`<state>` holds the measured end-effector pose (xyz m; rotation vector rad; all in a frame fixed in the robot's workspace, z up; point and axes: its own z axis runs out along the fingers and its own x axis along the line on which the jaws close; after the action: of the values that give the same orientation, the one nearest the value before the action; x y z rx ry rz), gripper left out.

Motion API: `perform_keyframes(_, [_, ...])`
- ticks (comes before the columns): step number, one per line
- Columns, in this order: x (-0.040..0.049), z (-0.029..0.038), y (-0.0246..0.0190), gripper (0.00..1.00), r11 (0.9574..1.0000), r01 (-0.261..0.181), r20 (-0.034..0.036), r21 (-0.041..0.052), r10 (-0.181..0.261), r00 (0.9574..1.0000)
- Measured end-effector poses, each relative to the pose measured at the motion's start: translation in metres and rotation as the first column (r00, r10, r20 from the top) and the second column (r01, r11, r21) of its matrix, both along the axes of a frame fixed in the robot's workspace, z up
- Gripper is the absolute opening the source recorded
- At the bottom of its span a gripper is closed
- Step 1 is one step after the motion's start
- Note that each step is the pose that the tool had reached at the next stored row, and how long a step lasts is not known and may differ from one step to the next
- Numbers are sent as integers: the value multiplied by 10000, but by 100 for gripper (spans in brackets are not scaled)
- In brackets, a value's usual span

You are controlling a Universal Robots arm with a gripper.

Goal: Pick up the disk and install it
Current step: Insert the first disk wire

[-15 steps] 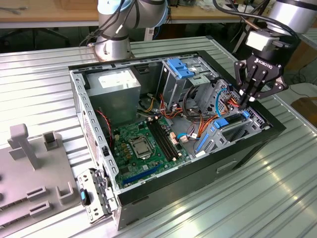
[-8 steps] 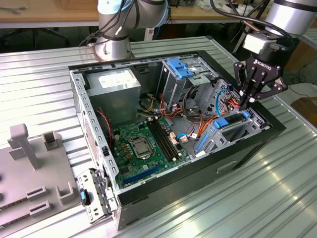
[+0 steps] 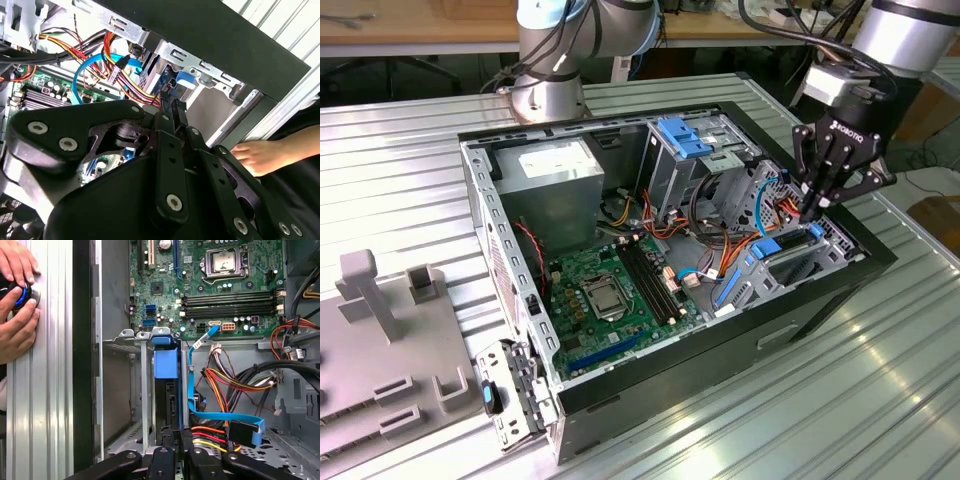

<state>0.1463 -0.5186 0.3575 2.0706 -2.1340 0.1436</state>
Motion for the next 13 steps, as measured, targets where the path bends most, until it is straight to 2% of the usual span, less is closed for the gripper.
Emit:
perform_keyframes(3, [-60,-4,0,17,10000,0,128,14,0,9999])
perform_keyframes(4, [-73,-7,-2,17,10000,0,152,29,0,9999])
perform_keyframes(8, [-92,-20,-18,17,9997,-220,165,112,218,9996])
perform_keyframes(9, [-92,-23,-54,17,9995,-242,170,211,238,9996])
perform_keyframes(10, [-93,-26,-76,17,9993,-241,172,271,237,9996])
perform_keyframes(13, [-93,-26,-81,17,9993,-242,173,280,237,9996])
